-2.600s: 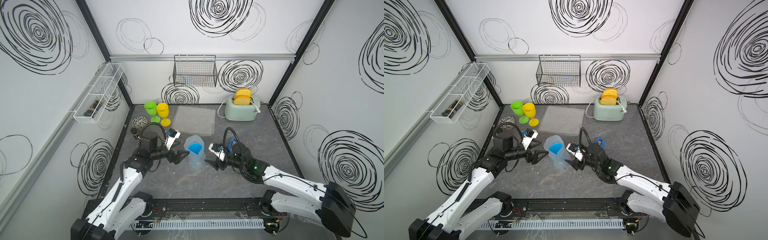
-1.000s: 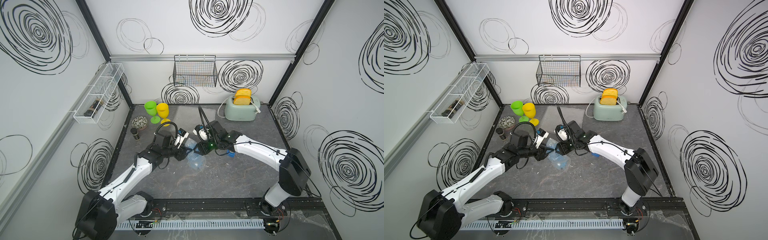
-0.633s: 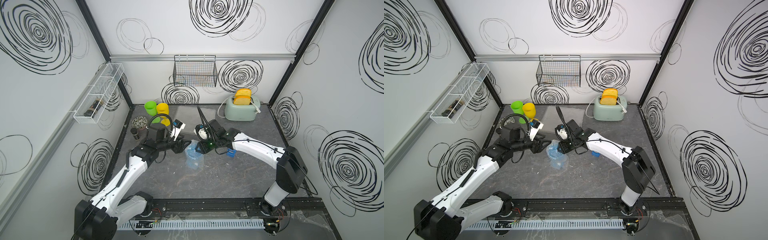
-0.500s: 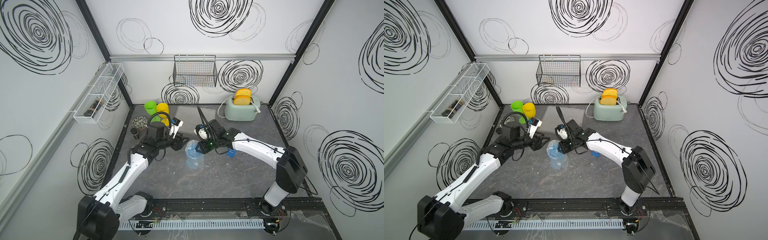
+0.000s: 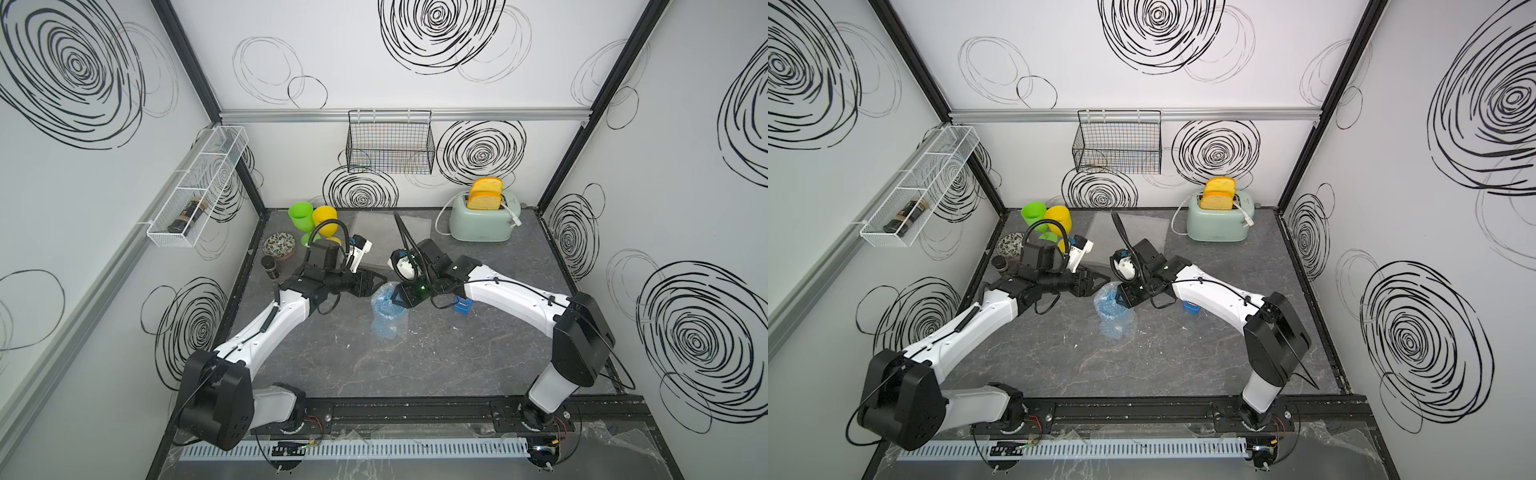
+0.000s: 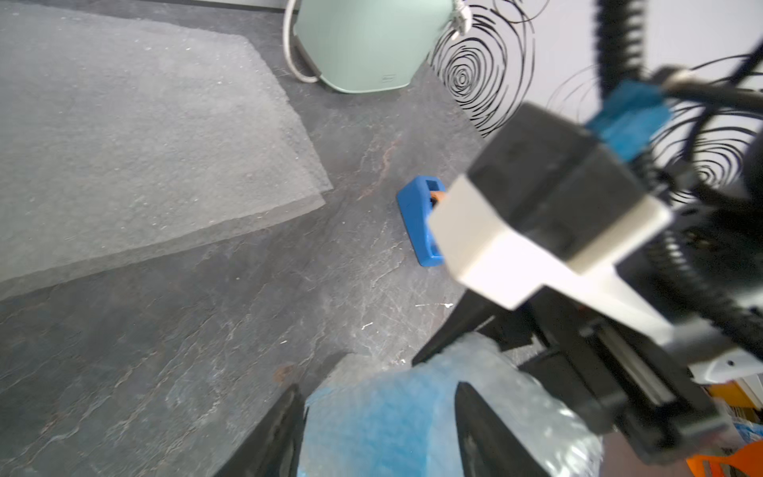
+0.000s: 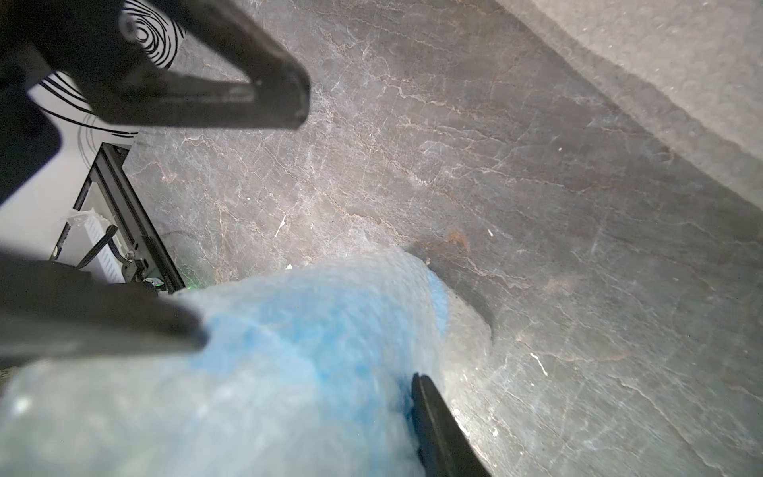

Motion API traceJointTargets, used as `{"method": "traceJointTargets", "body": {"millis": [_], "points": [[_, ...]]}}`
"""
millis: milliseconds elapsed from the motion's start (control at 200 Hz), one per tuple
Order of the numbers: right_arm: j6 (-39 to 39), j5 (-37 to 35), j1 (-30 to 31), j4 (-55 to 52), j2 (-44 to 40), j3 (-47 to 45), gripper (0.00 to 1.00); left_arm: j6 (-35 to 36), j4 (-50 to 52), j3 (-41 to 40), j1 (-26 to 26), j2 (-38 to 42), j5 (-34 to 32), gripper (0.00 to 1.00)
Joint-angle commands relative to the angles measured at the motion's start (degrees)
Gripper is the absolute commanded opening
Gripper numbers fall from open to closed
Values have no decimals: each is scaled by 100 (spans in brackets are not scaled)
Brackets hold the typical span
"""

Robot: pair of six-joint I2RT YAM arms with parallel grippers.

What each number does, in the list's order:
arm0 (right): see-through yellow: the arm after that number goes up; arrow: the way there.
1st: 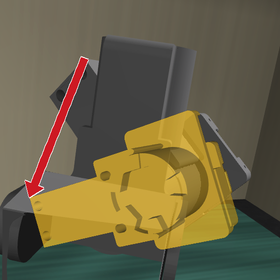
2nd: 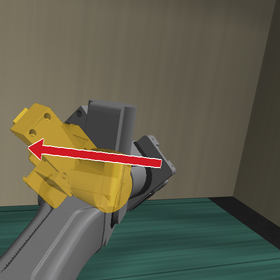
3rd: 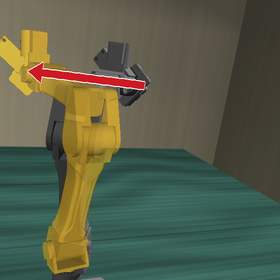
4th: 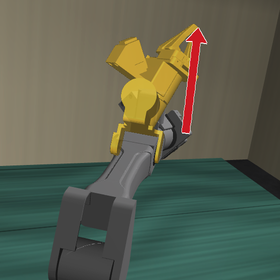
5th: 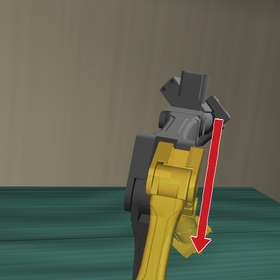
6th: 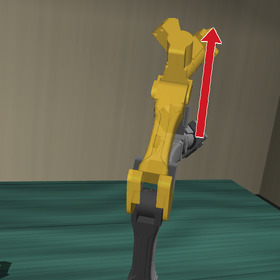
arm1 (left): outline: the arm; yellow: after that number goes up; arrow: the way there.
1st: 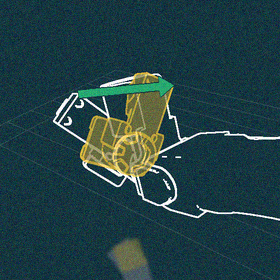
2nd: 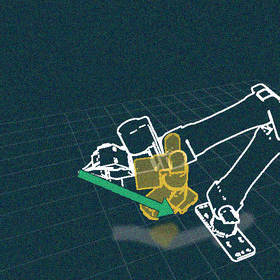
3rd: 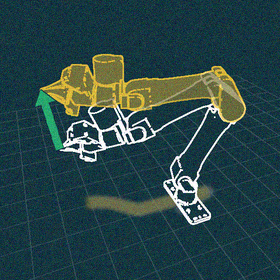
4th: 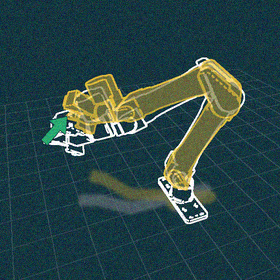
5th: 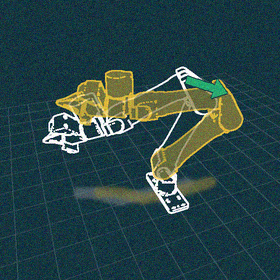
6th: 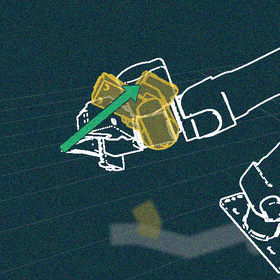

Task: Wrap wine glasses in bubble wrap
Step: Wrap the wine glass in bubble wrap.

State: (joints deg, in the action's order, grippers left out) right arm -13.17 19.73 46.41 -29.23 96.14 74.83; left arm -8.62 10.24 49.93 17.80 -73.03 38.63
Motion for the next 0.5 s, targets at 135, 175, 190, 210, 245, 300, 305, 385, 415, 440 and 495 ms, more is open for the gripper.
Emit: {"method": "traceJointTargets", "body": {"millis": [135, 175, 190, 210, 245, 300, 305, 385, 415, 440, 495], "points": [[148, 43, 35, -292, 162, 149, 34, 499, 130, -351, 115, 166, 95, 62], [172, 39, 43, -255, 151, 132, 34, 577, 160, -376, 126, 136, -51, 61], [178, 32, 48, -251, 149, 137, 34, 597, 160, -383, 132, 126, -117, 61], [196, 35, 44, -256, 155, 142, 34, 634, 162, -394, 144, 107, -192, 60], [196, 25, 44, -294, 169, 167, 34, 713, 196, -397, 167, 85, -296, 59], [194, 27, 52, -371, 187, 231, 34, 885, 319, -358, 225, 48, -418, 59], [197, 25, 56, -376, 187, 237, 34, 896, 329, -355, 233, 46, -431, 59], [224, 37, 114, -328, 159, 251, 34, 1080, 404, -366, 355, -16, -711, 58], [246, 32, 137, -327, 160, 277, 34, 1118, 399, -379, 387, -47, -835, 58], [258, 31, 148, -364, 170, 307, 34, 1150, 412, -366, 414, -81, -908, 57], [265, 56, 164, -484, 217, 423, 34, 1202, 486, -314, 451, -170, -1024, 55]]}}
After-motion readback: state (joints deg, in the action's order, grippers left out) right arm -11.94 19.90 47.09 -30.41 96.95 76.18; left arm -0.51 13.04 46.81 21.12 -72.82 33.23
